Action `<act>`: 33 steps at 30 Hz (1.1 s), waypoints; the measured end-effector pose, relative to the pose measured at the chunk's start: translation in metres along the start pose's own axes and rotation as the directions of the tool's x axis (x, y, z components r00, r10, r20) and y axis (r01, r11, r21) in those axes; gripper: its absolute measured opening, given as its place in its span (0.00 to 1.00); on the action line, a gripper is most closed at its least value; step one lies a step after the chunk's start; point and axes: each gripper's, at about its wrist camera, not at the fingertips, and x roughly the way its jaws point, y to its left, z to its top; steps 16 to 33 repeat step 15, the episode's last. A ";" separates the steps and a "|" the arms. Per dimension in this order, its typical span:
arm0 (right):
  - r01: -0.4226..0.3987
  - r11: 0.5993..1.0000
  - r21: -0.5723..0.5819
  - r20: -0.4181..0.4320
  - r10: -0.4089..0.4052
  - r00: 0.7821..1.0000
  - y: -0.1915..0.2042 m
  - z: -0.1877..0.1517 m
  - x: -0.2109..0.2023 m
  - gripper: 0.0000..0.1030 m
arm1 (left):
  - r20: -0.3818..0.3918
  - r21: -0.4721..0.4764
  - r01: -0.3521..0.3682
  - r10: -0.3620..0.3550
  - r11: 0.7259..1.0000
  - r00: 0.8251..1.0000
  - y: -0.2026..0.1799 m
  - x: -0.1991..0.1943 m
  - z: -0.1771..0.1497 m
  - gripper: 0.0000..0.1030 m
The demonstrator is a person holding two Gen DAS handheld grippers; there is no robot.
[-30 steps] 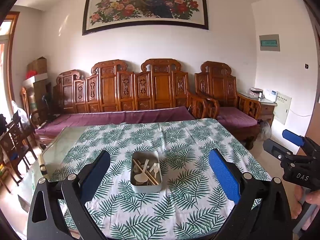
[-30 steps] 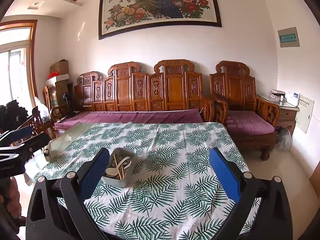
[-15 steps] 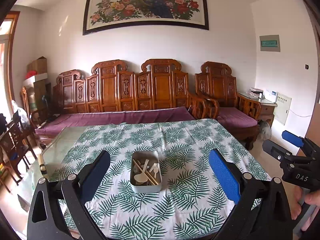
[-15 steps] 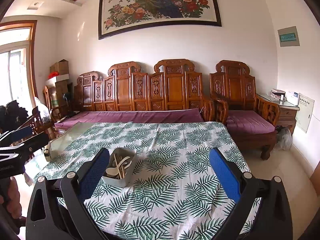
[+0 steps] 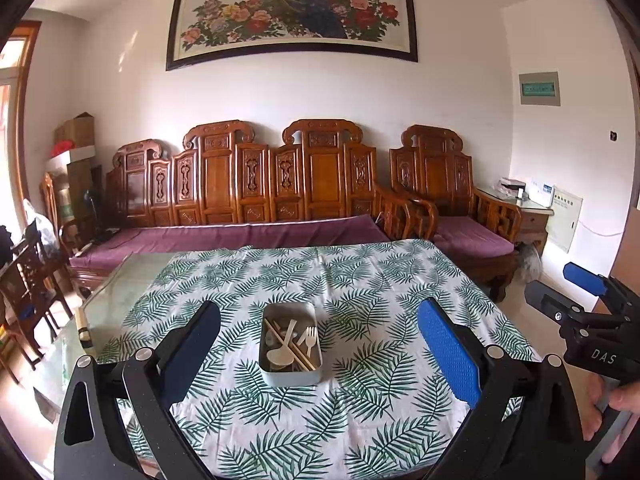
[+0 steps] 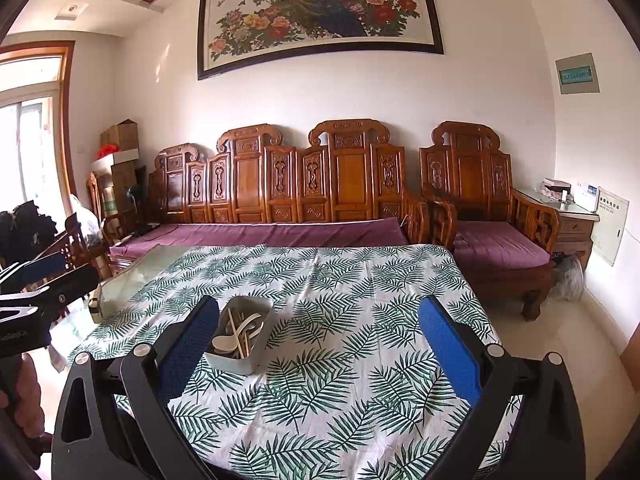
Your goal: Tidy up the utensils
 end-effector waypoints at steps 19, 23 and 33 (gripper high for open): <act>-0.003 1.000 0.000 -0.002 0.003 1.000 0.001 0.000 0.000 0.97 | 0.001 -0.007 0.000 0.000 1.000 1.000 -0.002 0.000 -0.001 0.93; -0.003 1.000 0.000 -0.002 0.003 1.000 0.001 0.000 0.000 0.97 | 0.001 -0.007 0.000 0.000 1.000 1.000 -0.002 0.000 -0.001 0.93; -0.003 1.000 0.000 -0.002 0.003 1.000 0.001 0.000 0.000 0.97 | 0.001 -0.007 0.000 0.000 1.000 1.000 -0.002 0.000 -0.001 0.93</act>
